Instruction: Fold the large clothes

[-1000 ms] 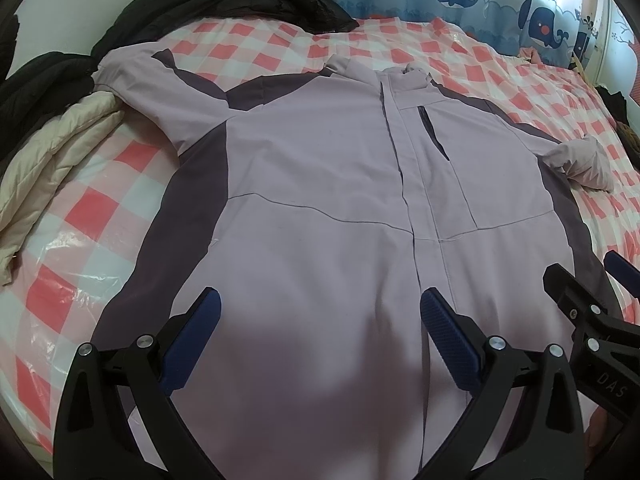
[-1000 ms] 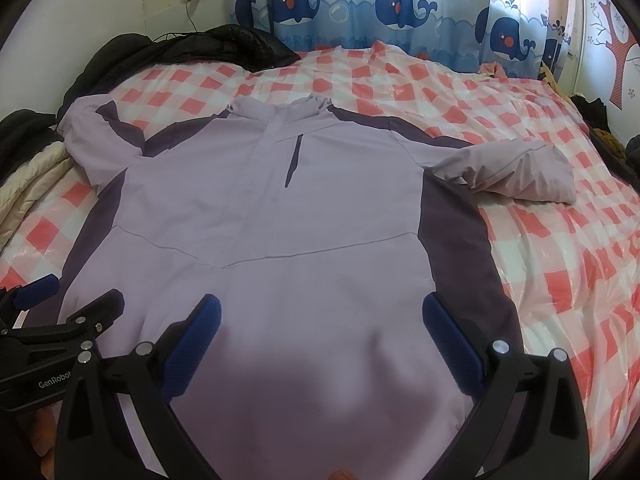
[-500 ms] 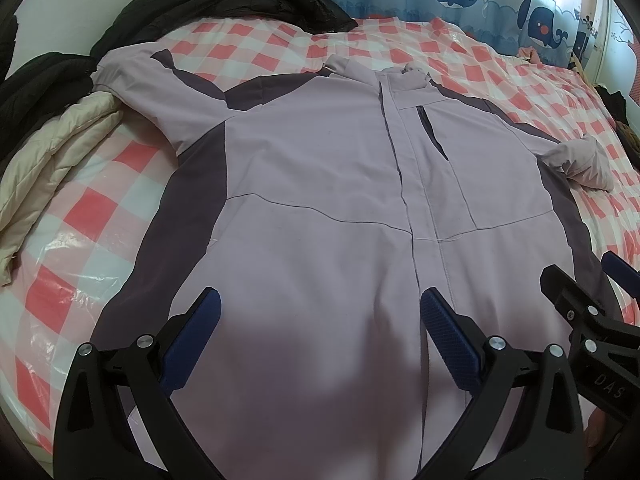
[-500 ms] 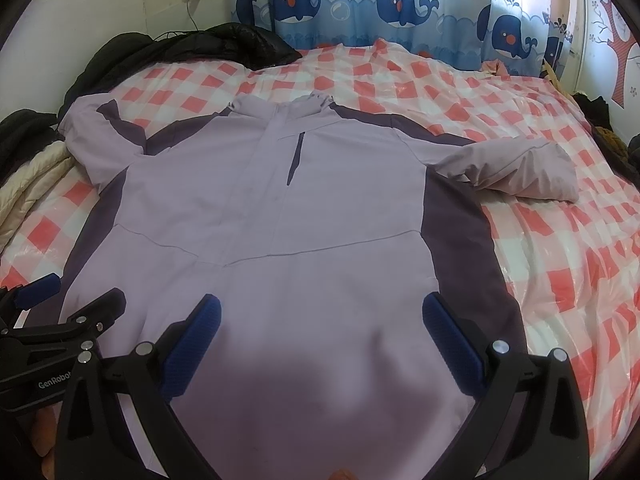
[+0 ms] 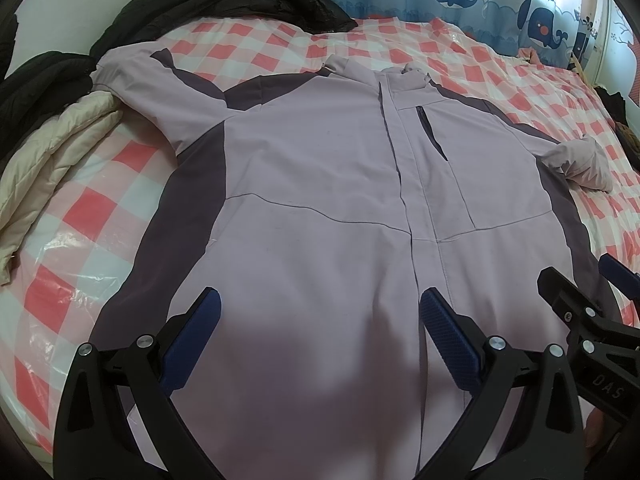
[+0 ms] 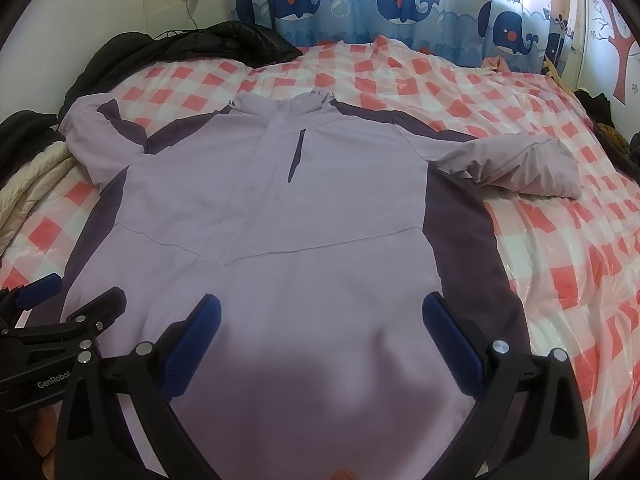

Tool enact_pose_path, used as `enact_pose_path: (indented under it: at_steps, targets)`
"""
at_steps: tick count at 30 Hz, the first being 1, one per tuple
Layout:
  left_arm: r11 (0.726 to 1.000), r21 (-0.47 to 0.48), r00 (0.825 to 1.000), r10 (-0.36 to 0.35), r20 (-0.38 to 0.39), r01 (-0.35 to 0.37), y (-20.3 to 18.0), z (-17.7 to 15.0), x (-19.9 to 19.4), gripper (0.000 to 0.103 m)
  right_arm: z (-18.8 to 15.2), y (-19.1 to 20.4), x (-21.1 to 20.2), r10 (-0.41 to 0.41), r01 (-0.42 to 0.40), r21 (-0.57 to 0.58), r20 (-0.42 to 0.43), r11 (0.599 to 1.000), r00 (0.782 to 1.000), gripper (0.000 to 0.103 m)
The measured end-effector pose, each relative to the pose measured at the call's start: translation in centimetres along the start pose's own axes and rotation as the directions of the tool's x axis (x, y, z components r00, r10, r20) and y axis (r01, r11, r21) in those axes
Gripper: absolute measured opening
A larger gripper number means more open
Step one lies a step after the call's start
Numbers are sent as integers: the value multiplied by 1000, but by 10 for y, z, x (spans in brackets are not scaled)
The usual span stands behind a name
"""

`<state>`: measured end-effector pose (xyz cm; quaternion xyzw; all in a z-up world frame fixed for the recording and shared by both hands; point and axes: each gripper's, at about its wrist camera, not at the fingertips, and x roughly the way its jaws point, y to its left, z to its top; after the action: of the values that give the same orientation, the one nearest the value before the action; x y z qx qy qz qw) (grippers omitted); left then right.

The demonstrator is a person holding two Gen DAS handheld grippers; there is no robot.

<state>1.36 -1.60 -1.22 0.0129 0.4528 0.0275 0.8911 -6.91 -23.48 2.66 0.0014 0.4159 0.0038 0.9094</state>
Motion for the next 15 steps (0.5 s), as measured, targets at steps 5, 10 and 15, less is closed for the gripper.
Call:
enact_pose_path:
  at_steps: [5, 10, 15]
  targets:
    - [1000, -1, 1000, -1, 1, 1, -1, 0, 0, 96, 0, 0, 0, 3, -3, 1, -1, 1000, 1000, 97]
    - [1000, -1, 1000, -1, 1, 1, -2, 0, -1, 96, -1, 2, 1, 4, -4, 2, 0, 1000, 1000, 97]
    - [1000, -3, 1000, -2, -1, 2, -3, 0, -1, 96, -1, 1, 1, 7, -7, 2, 0, 1000, 1000, 97]
